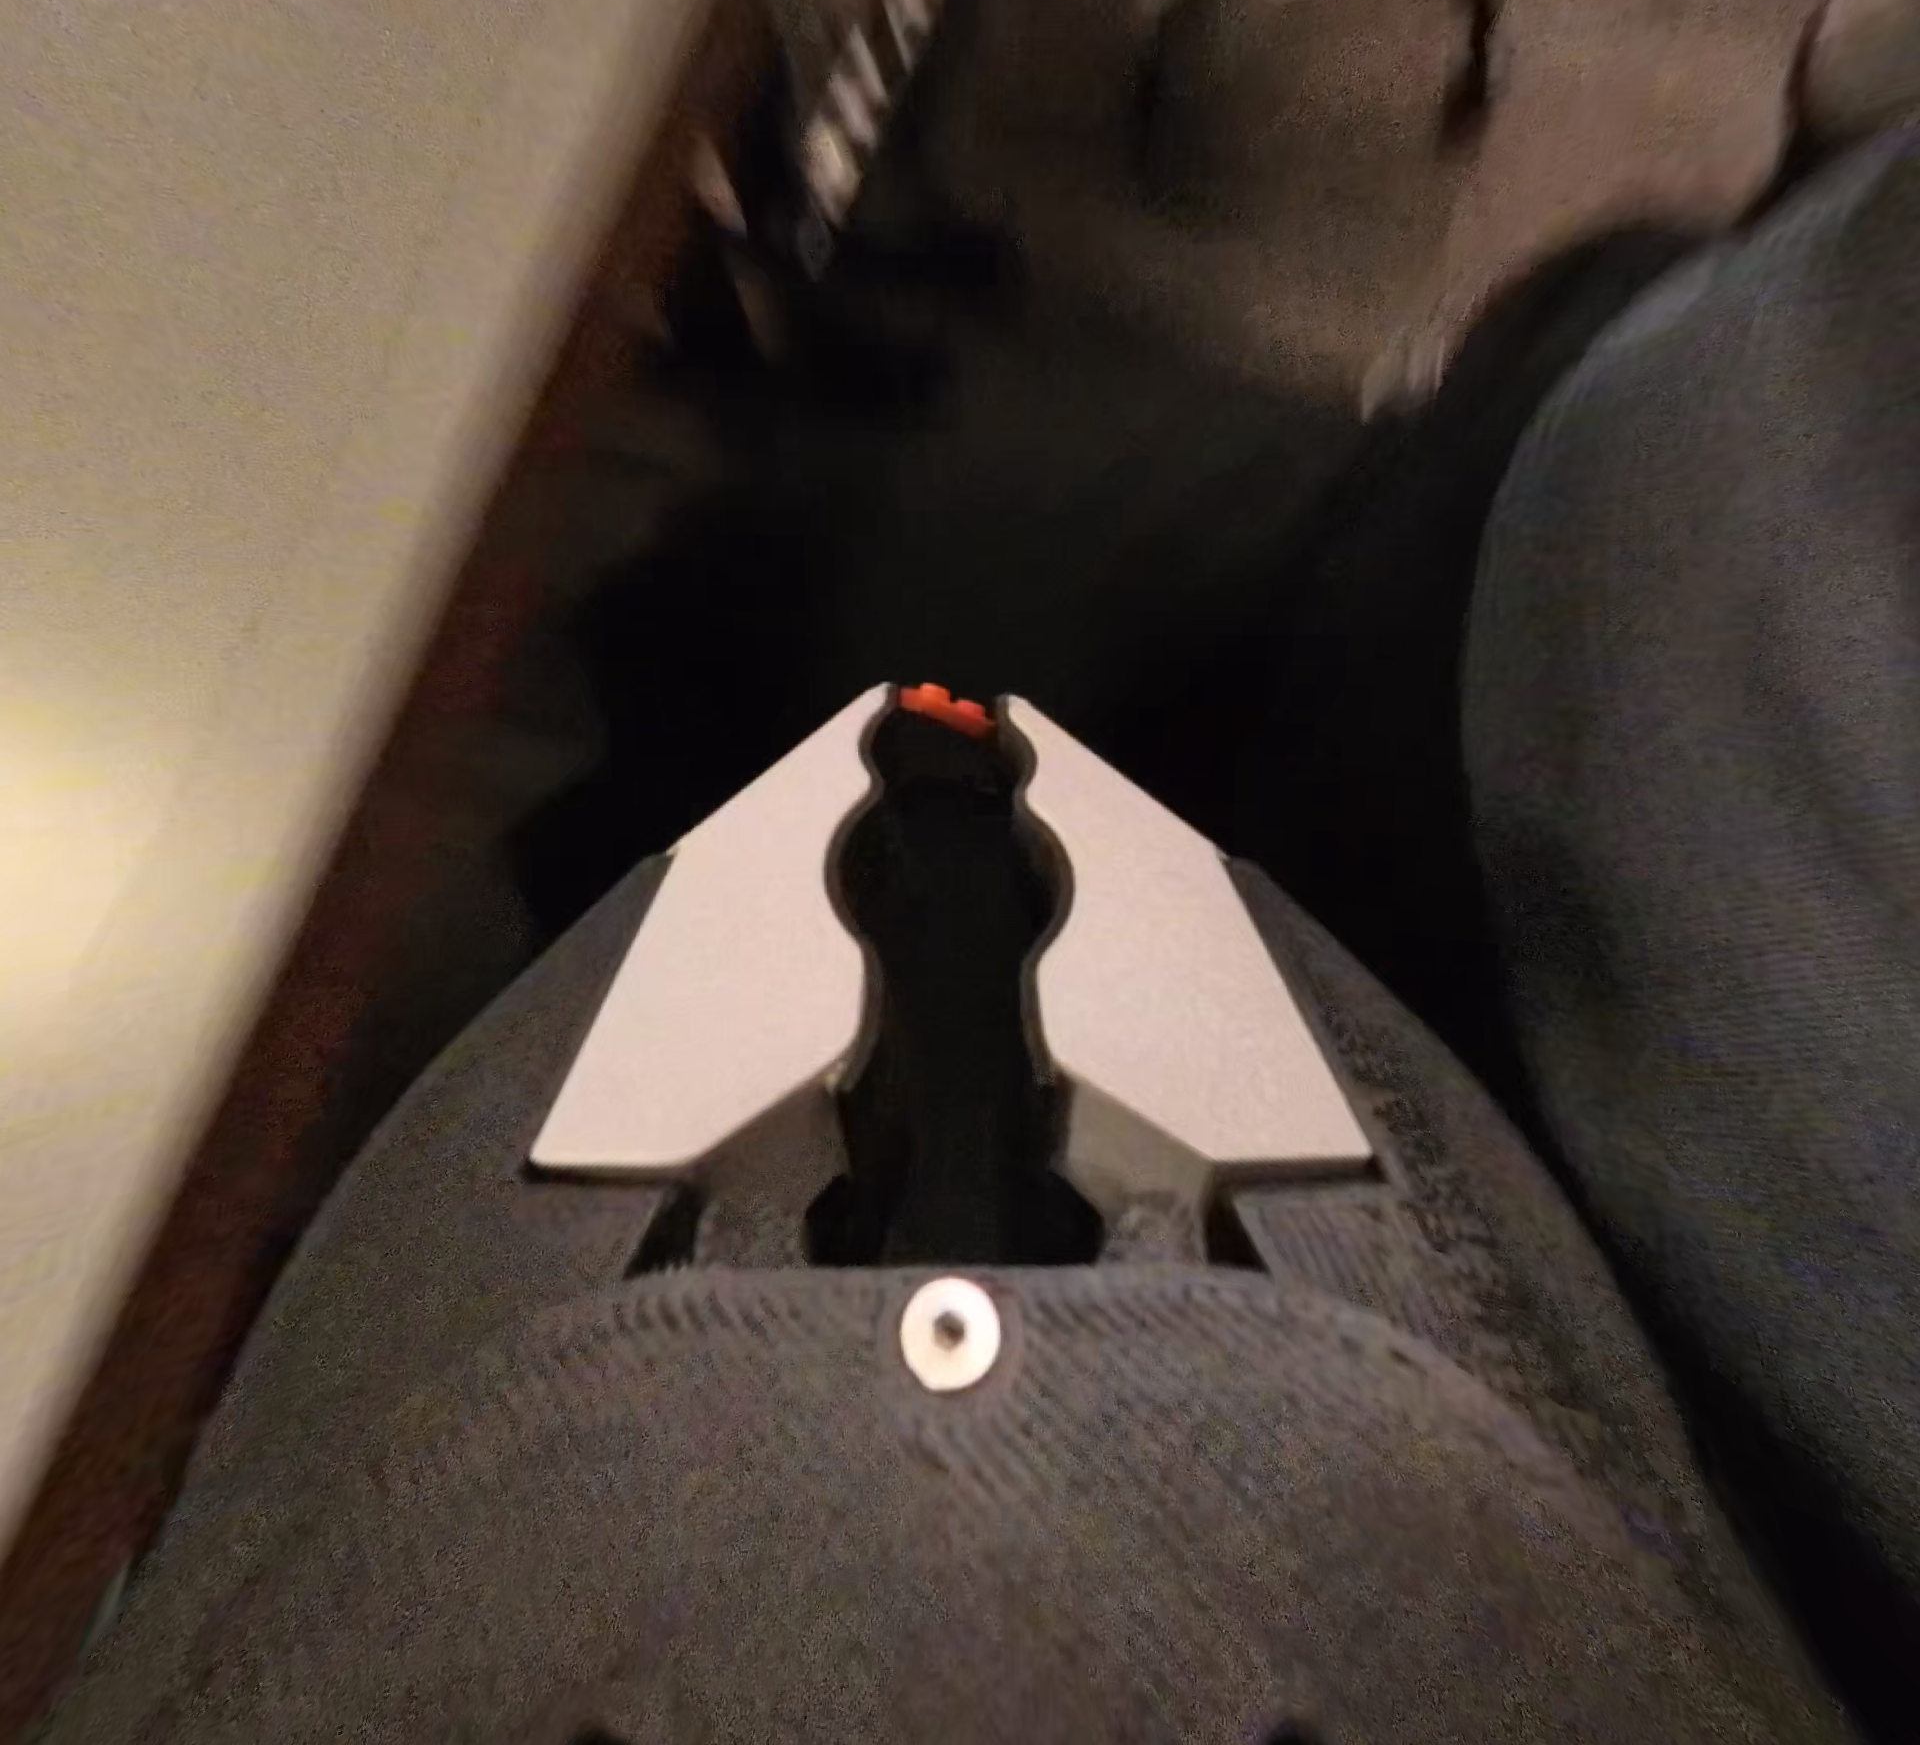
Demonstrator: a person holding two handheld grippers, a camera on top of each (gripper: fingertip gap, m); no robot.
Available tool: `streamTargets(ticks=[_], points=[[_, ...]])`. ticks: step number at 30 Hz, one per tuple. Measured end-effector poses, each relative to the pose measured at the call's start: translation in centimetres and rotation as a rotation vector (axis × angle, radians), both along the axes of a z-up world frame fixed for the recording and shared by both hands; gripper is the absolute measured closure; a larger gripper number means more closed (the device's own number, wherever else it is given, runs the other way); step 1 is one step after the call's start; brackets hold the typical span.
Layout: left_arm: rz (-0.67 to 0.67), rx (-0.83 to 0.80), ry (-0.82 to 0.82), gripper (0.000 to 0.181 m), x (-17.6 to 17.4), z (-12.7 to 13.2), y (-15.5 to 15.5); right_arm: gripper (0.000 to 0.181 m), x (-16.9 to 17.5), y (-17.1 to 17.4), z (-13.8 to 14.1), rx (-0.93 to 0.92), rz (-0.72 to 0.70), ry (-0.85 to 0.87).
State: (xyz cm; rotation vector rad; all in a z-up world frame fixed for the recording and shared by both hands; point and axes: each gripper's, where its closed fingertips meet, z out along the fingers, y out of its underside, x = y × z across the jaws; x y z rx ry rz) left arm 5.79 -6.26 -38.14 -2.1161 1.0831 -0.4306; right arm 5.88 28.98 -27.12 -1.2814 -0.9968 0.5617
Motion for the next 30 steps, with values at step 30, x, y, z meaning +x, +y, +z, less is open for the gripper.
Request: streamTargets(ticks=[30], points=[[0.634,0.323,0.106,0.118,-16.0,16.8,27.6,0.096,-7.2,5.6,-9.1,-0.493,0.248,-0.488]])
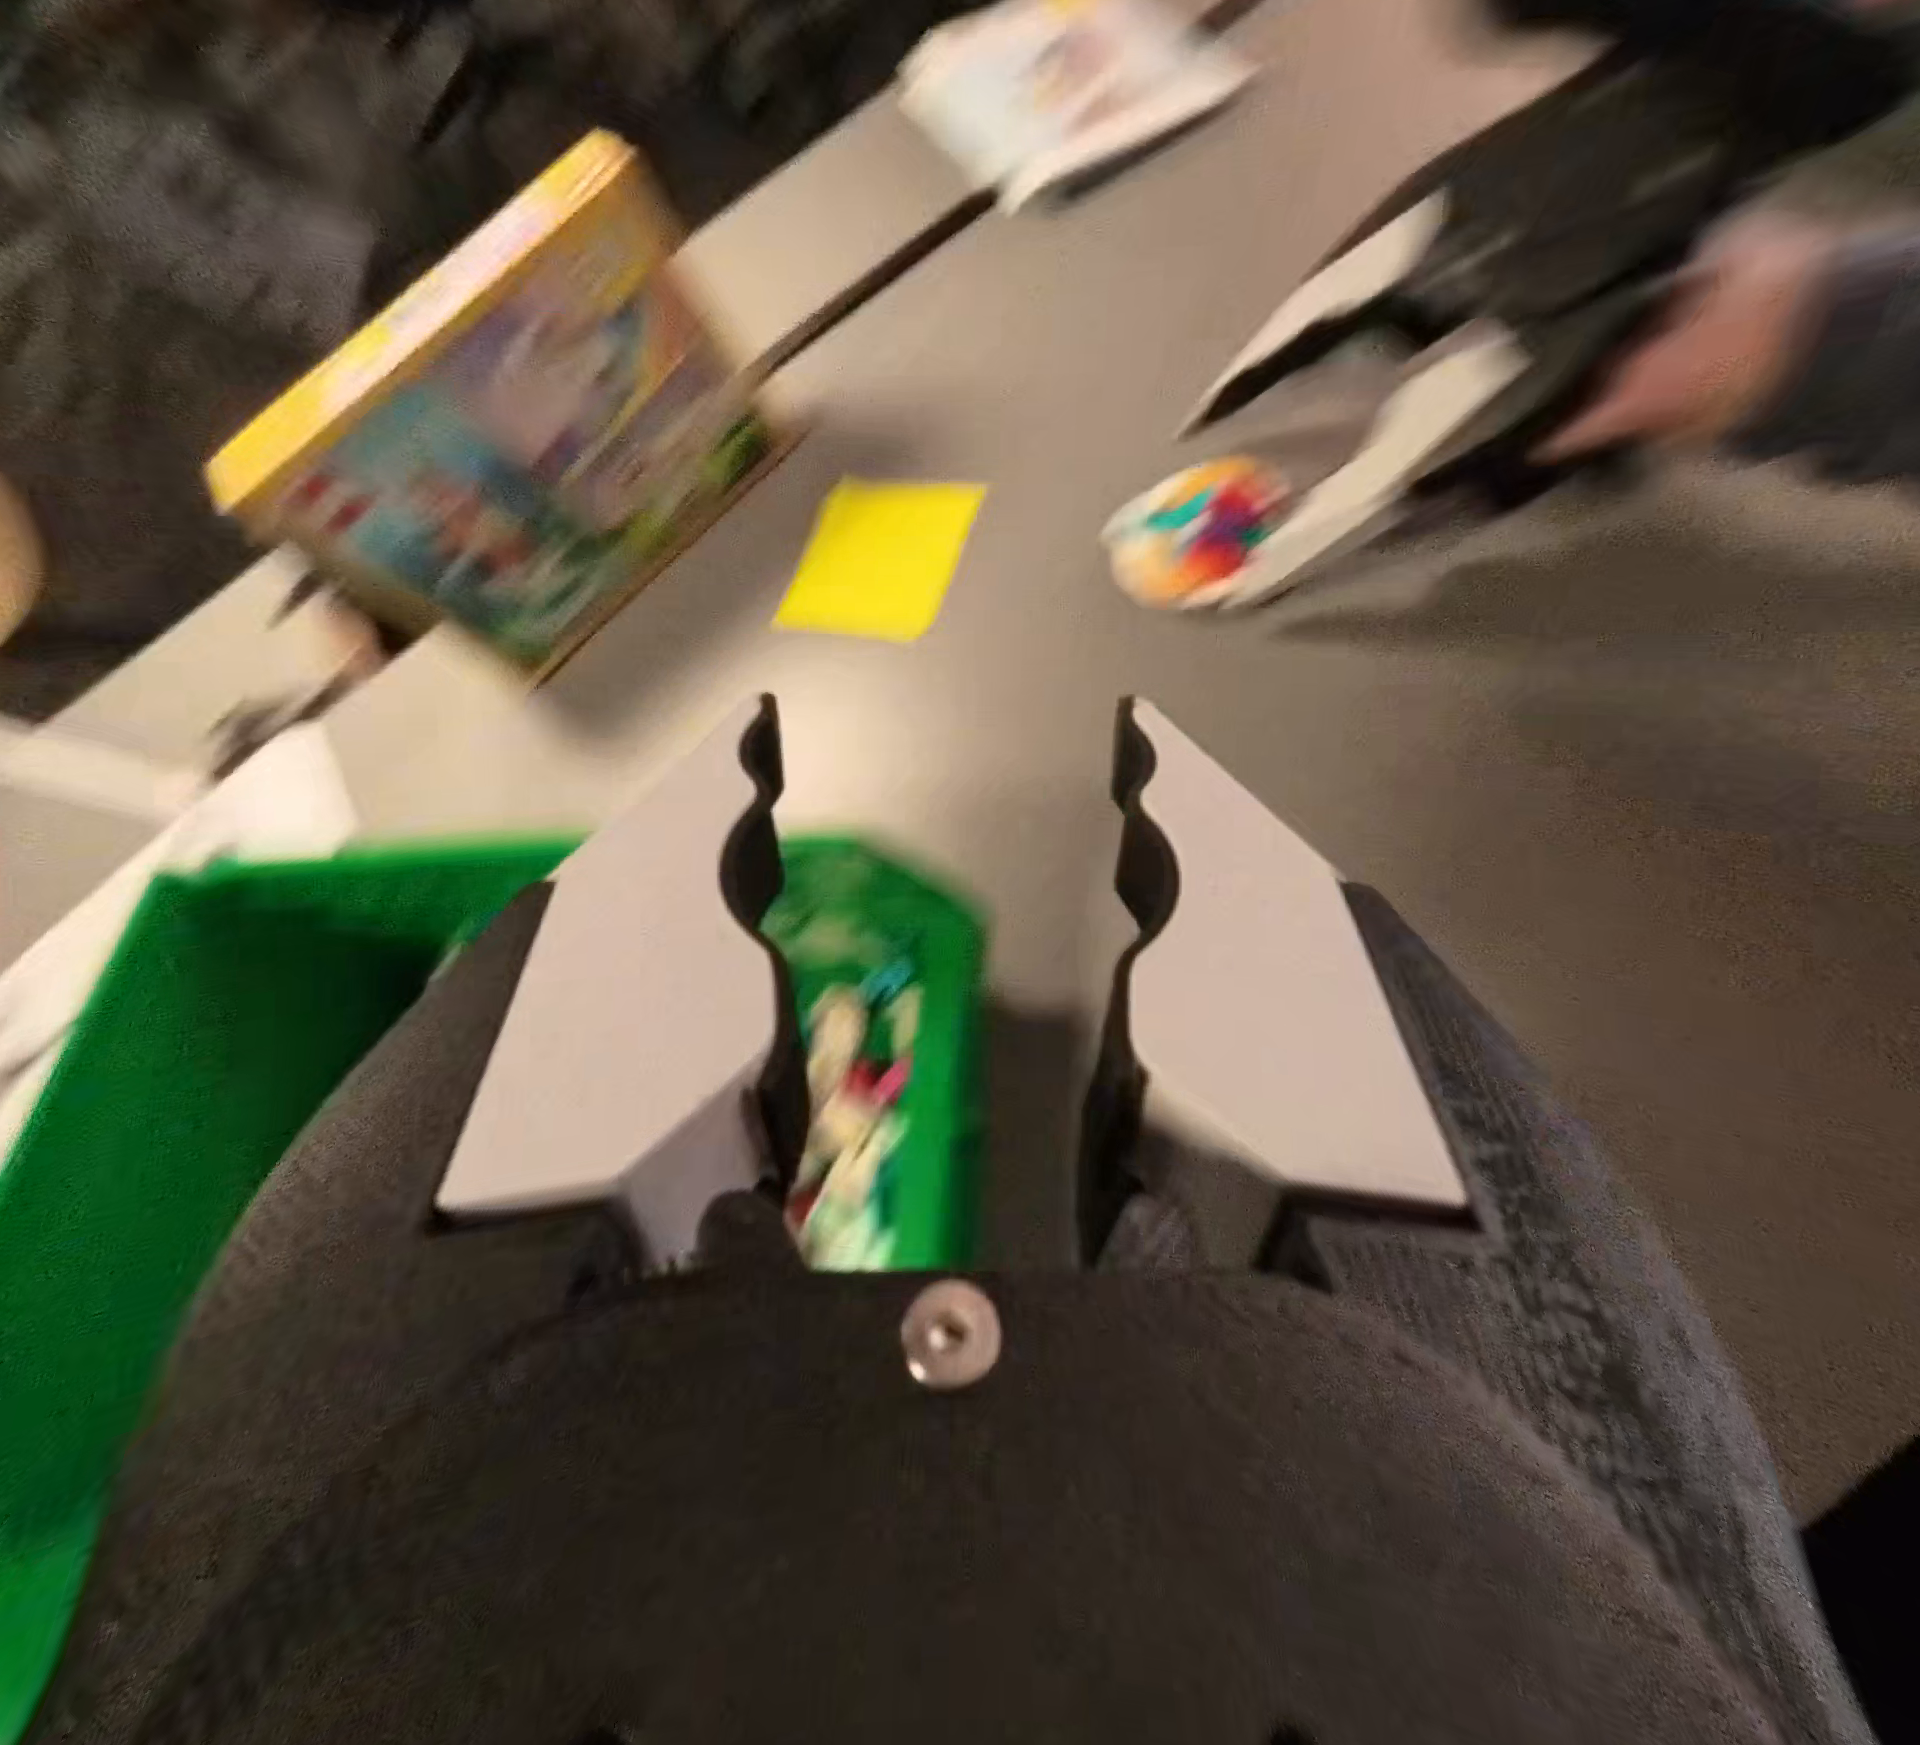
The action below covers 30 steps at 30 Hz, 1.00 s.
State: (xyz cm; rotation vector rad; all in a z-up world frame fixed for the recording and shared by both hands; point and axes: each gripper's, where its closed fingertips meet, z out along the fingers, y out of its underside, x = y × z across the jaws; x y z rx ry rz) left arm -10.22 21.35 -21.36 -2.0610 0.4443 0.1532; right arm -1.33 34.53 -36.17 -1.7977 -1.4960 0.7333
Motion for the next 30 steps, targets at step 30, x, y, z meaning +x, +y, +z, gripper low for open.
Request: streamTargets(ticks=[30], points=[[-0.346,-0.022,-0.436,0.161,9.8,-10.8,11.5,0.133,1.5,-2.3,8.9,0.305,0.102,0.528]])
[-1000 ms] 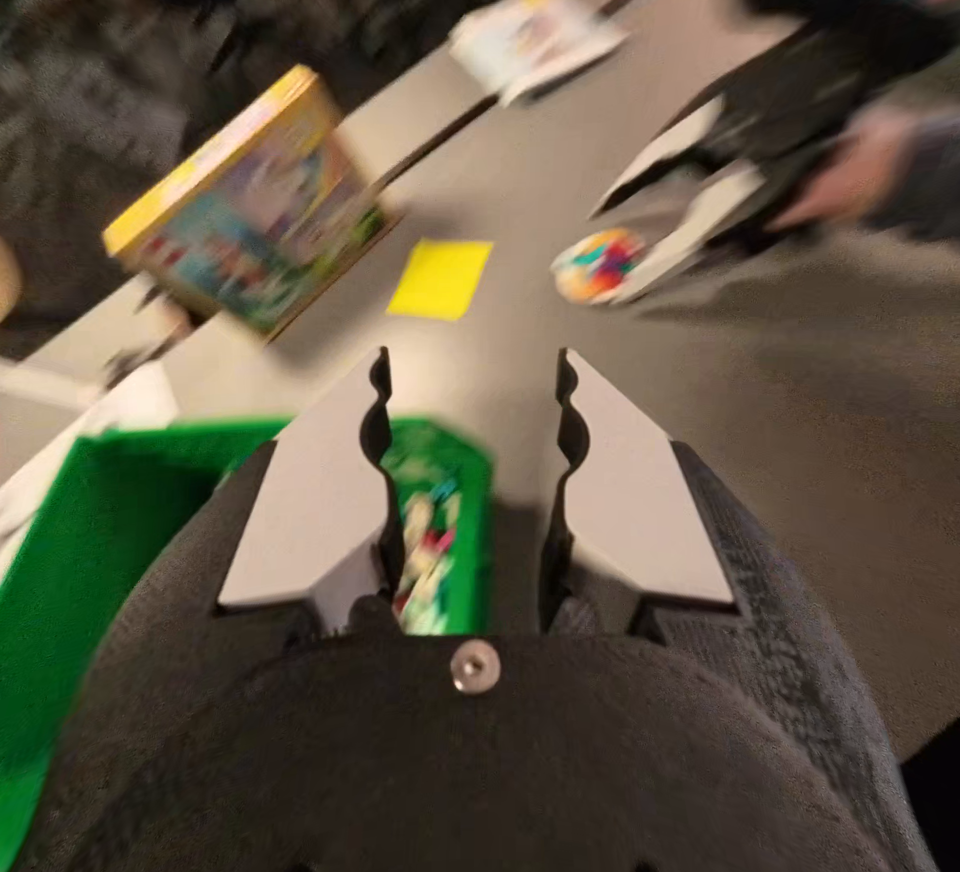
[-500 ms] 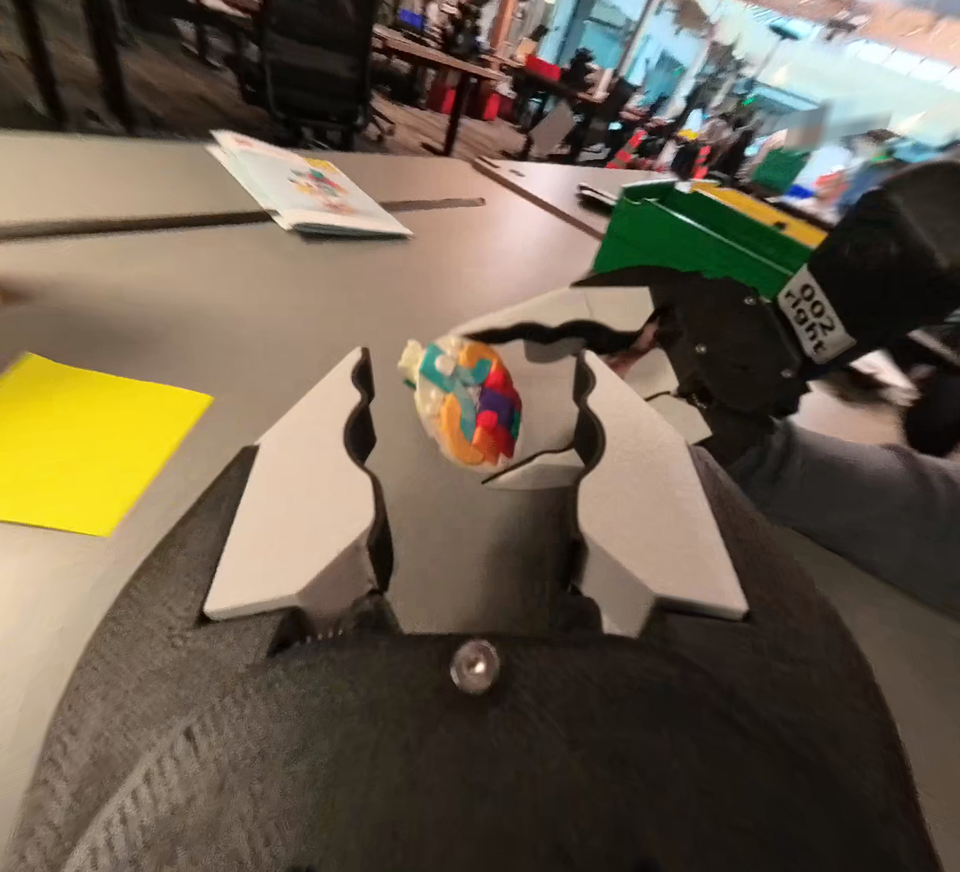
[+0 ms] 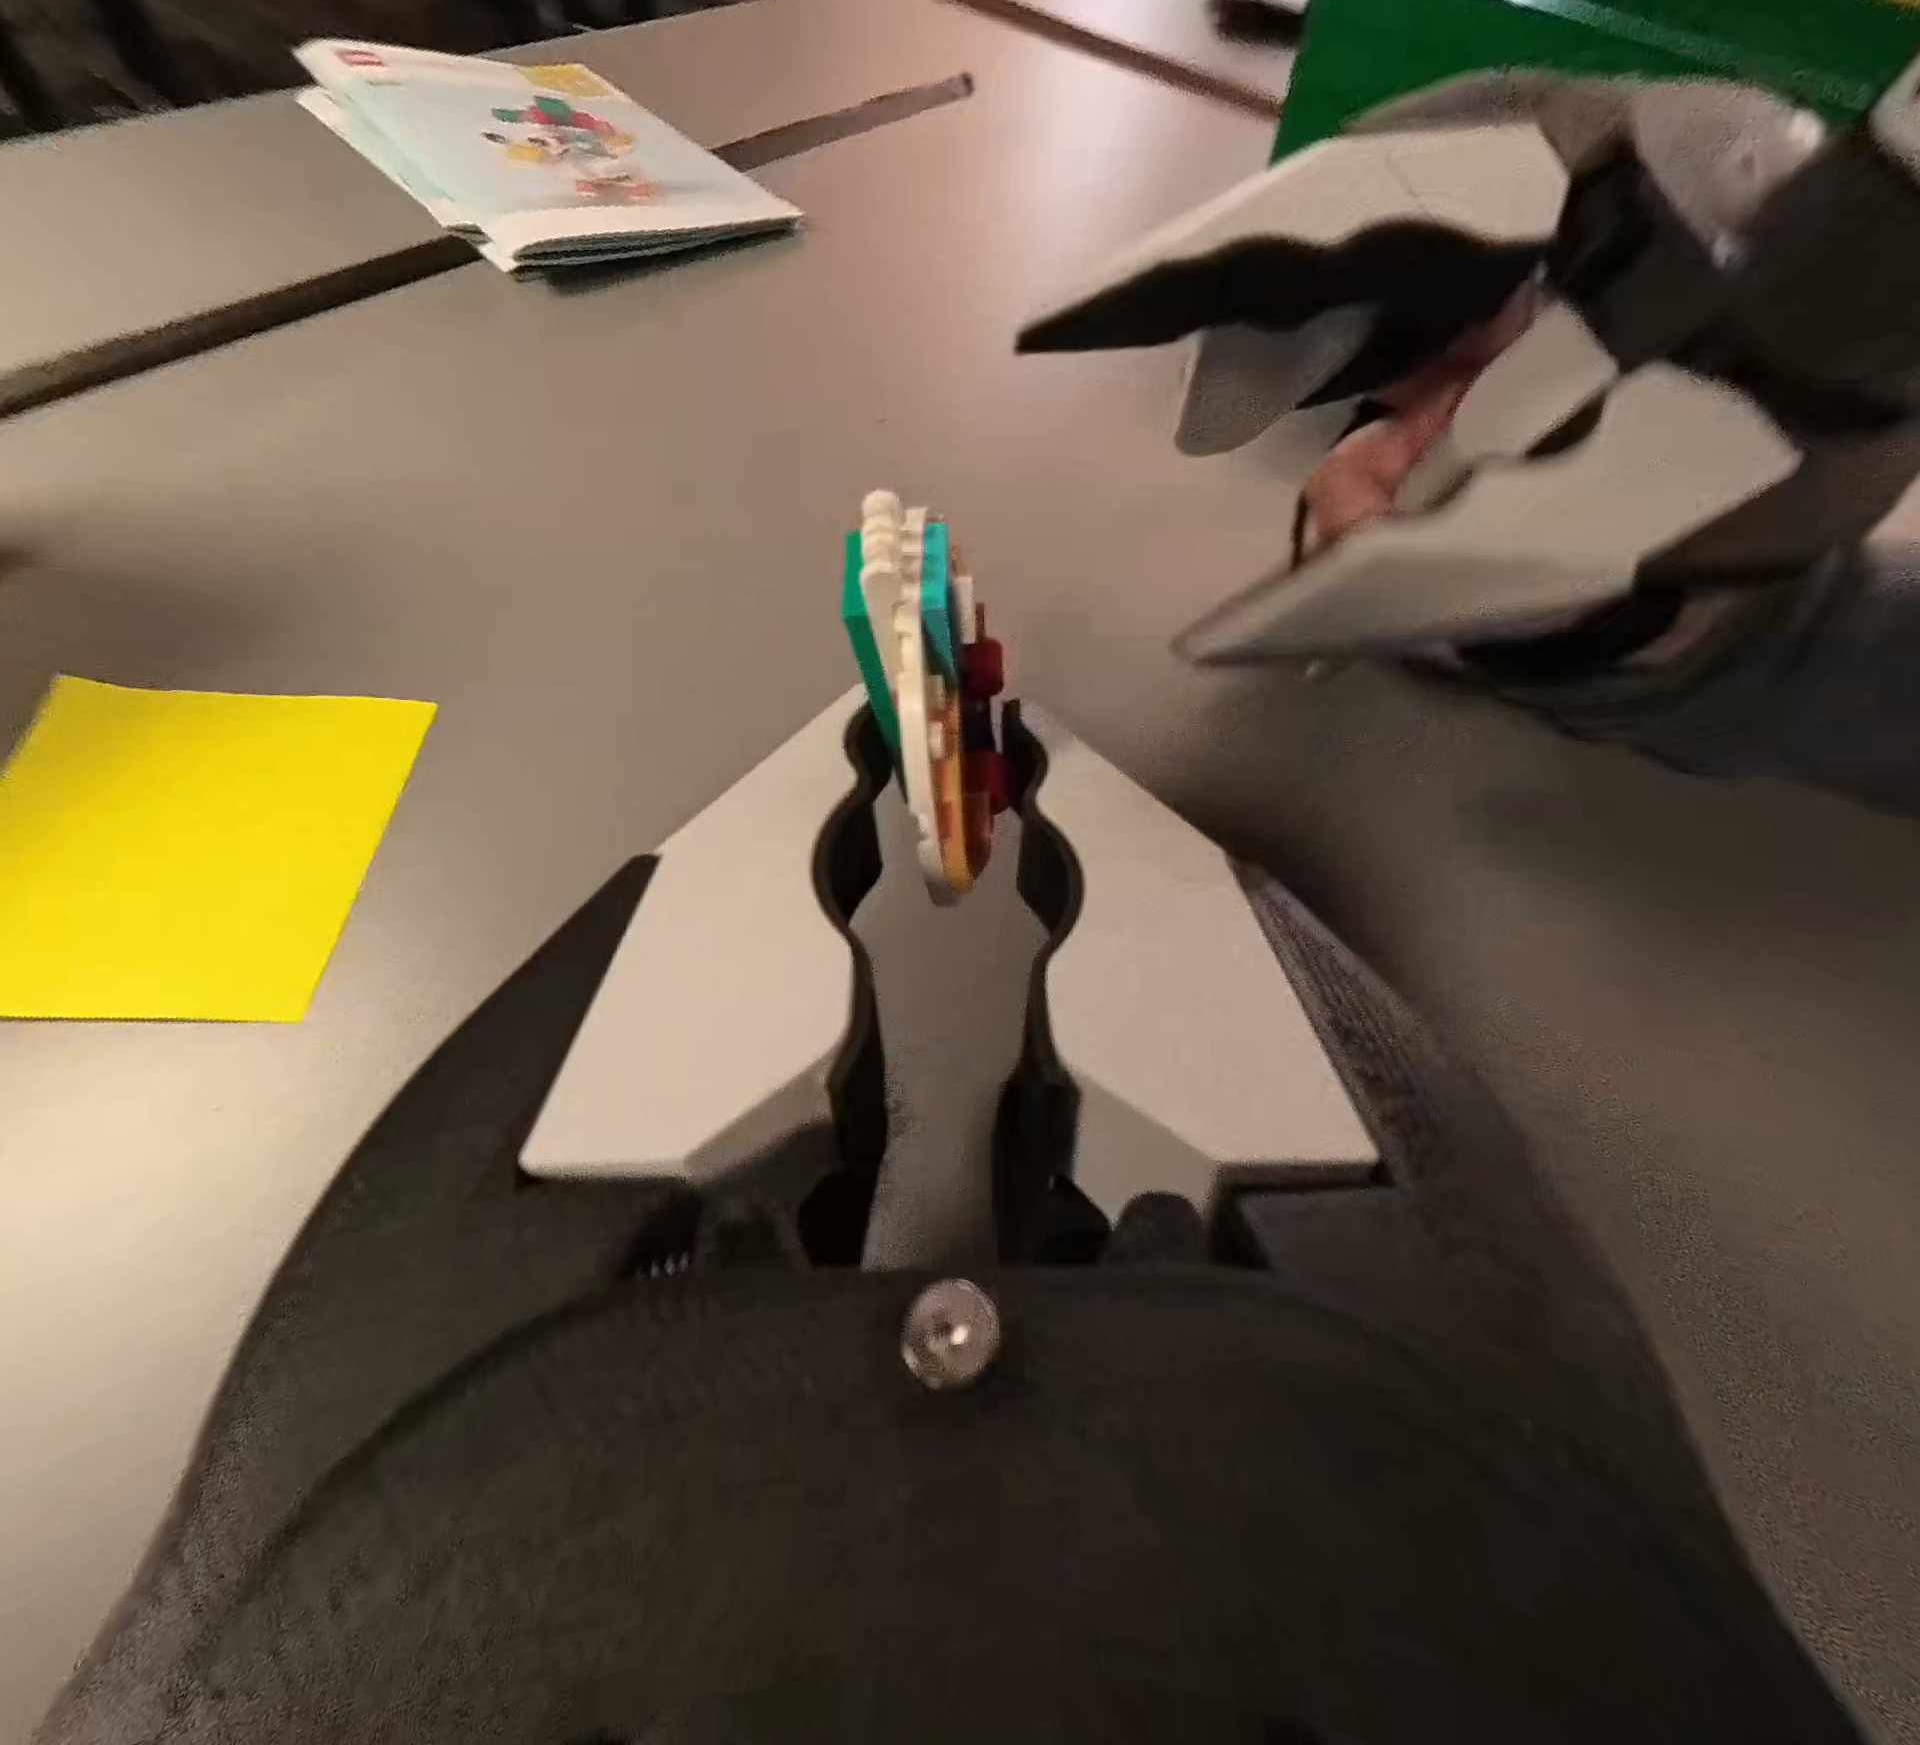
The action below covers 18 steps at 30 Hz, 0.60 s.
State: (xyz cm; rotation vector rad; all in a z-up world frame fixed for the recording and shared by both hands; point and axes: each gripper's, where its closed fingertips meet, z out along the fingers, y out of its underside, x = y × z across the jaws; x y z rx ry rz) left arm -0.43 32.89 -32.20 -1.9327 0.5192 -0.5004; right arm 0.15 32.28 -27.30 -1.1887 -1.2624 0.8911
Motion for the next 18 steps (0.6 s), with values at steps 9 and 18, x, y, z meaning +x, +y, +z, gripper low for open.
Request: streamTargets(ticks=[9,18], points=[[0.108,0.041,0.229,0.162,-0.3,-1.3,0.8,0.164,-1.8,-0.2,-1.9,-0.292,-0.106,-0.046],[0.150,0.150,0.469,0.161,-0.7,-1.5,1.2,0.169,-1.6,0.6,-2.2,-0.320,-0.214,-0.043]])
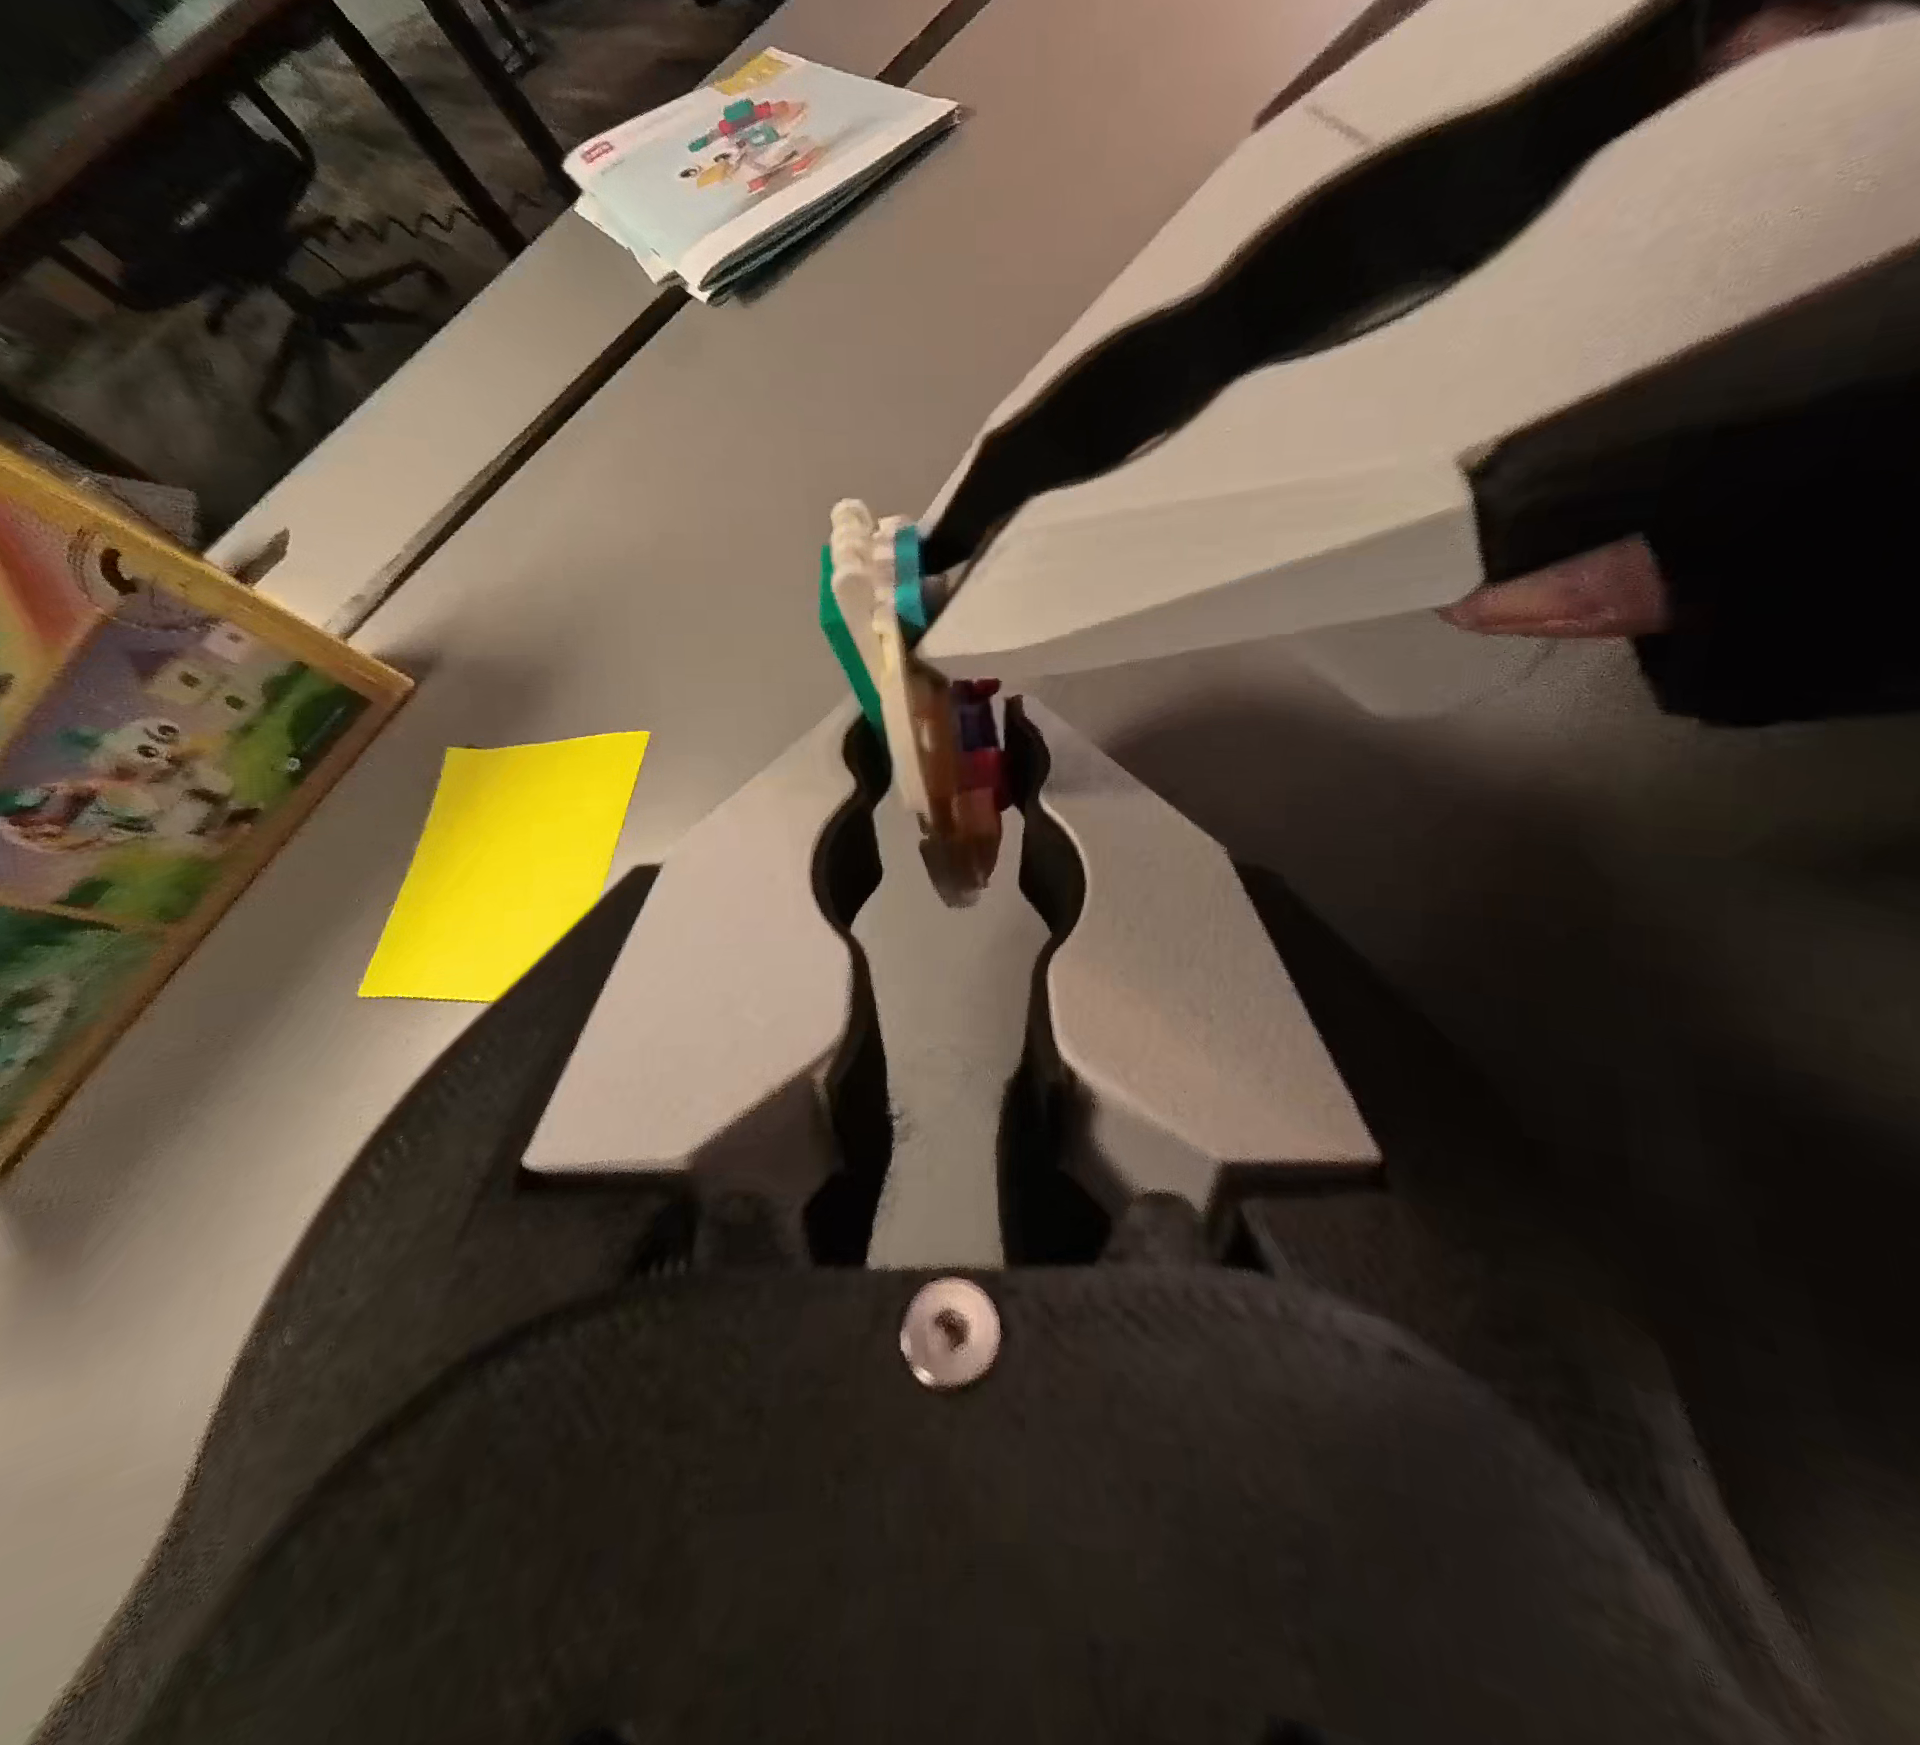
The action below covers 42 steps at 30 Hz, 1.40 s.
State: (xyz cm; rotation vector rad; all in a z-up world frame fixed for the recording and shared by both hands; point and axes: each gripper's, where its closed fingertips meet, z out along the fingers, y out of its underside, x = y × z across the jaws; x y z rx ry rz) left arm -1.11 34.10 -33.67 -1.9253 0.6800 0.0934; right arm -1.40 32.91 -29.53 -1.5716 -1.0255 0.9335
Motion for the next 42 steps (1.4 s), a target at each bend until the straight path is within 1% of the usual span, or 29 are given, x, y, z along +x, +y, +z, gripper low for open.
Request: streamTargets(ticks=[4,5,7,8,10,12,14,15,16,18,19,21,23,24,25,27,30,32,37,39,42], points=[[-0.012,-0.017,0.032,0.162,-0.2,-0.4,0.0,0.170,-0.1,0.0,-0.7,0.044,0.038,-0.066],[-0.016,-0.030,0.014,0.162,-0.2,-0.5,0.0,0.170,-0.1,0.0,-0.8,0.042,0.048,-0.075],[-0.031,-0.078,-0.078,0.163,0.1,-0.7,-0.2,0.170,0.1,0.0,-1.0,0.054,0.070,-0.092],[-0.031,-0.081,-0.096,0.163,0.0,-0.6,-0.2,0.181,0.5,0.1,-1.1,0.077,0.070,-0.121],[0.015,-0.080,-0.162,0.163,-1.0,-0.2,0.2,0.181,1.3,0.9,-1.4,0.179,0.046,-0.184],[0.009,-0.117,-0.248,0.163,-1.6,-0.1,0.2,0.181,1.5,1.1,-0.5,0.203,0.049,-0.156],[-0.025,-0.133,-0.253,0.162,-1.1,-0.2,-0.1,0.181,1.3,1.0,0.2,0.184,0.058,-0.099],[-0.042,-0.133,-0.231,0.162,-0.8,-0.4,-0.2,0.177,1.3,1.0,0.3,0.189,0.053,-0.087],[-0.069,-0.130,-0.204,0.162,-0.3,-0.5,-0.4,0.163,1.3,0.9,0.4,0.191,0.054,-0.081],[-0.095,-0.116,-0.140,0.162,0.2,-0.7,-0.6,0.152,0.9,0.4,0.3,0.154,0.074,-0.067],[-0.125,-0.104,-0.114,0.162,0.7,-0.7,-0.8,0.152,0.8,0.2,0.4,0.150,0.085,-0.058],[-0.138,-0.061,-0.045,0.162,0.8,-0.6,-0.8,0.155,0.9,-0.2,0.5,0.191,0.123,-0.059],[-0.173,0.025,0.089,0.162,0.6,-0.5,-0.7,0.158,1.2,-0.7,0.4,0.230,0.197,-0.077],[-0.176,0.075,0.172,0.162,0.3,-0.5,-0.6,0.156,1.6,-0.6,0.2,0.220,0.205,-0.090],[-0.163,0.118,0.258,0.162,-0.1,-0.5,-0.5,0.155,1.9,-0.5,0.2,0.193,0.213,-0.086],[-0.151,0.176,0.411,0.162,-0.5,-0.4,-0.3,0.155,2.0,-0.6,-0.2,0.079,0.250,-0.065],[-0.132,0.240,0.555,0.162,-0.5,0.0,-0.2,0.146,1.6,-1.0,-0.9,-0.077,0.287,-0.048],[-0.127,0.272,0.613,0.162,-0.4,0.3,-0.2,0.142,1.5,-1.0,-1.2,-0.116,0.284,-0.058],[-0.109,0.277,0.694,0.162,-0.3,0.2,-0.3,0.123,1.0,-1.2,-2.0,-0.177,0.274,-0.092],[-0.087,0.294,0.702,0.162,-0.4,0.6,-0.2,0.120,1.0,-1.0,-1.2,-0.242,0.254,-0.029],[-0.037,0.383,0.736,0.162,-0.8,2.4,-0.1,0.117,1.8,0.7,0.1,-0.386,0.172,0.114]])
